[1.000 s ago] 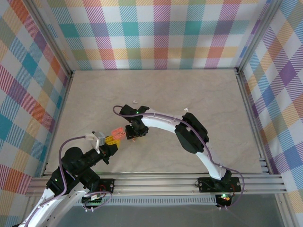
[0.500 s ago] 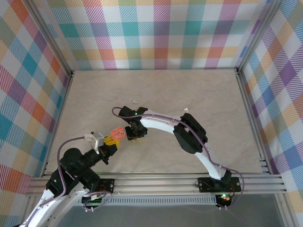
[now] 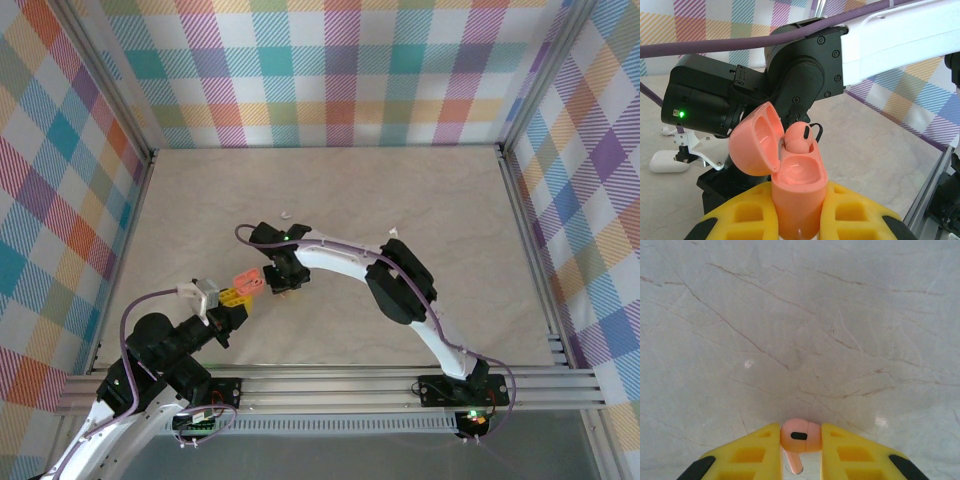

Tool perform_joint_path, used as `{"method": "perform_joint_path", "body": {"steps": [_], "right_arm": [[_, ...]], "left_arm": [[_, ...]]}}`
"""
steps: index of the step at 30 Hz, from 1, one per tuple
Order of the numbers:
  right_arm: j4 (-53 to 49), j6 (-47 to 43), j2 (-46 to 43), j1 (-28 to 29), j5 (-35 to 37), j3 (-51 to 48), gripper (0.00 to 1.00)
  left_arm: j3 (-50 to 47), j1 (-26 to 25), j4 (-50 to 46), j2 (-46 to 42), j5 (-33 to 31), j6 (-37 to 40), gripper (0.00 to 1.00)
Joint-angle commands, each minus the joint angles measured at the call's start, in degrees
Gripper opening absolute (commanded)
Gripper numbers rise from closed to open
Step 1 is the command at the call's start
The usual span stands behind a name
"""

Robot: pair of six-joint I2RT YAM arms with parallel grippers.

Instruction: Insert the wireless bluetooth earbuds into the charging case

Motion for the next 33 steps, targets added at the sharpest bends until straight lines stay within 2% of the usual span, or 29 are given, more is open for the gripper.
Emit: {"method": "perform_joint_path", "body": {"steps": [1,10,15,26,33], "right_arm": [[0.0,-0.8,-4.0,-2.2,-0.4,-3.0,0.22],[4.2,-1.3,-14.3,-7.9,0.9,-13.9,0.21],[7.4,-1.1,-19.5,-11.4,-0.2,-20.9,0.21],[12.1,-0.4,-25.4,-14.0,-2.2,-34.5,0.20],[13.7,-0.6,-29.3,-16.4,-2.3,-39.5,0.20]], "left_arm": [[0.8,-0.5,3.2,0.4,0.7,-0.9,0.00],[-0.3,-0.5,8.7,4.1,3.2,-3.0,0.00],[-1.4,-0.5,15.3,8.2,4.4,-3.7,0.00],[-6.4,-0.5,32.6,21.4,6.7,-5.8,0.00],[-5.1,-0.5,37.7,30.2,8.4,-3.5,0.00]]}}
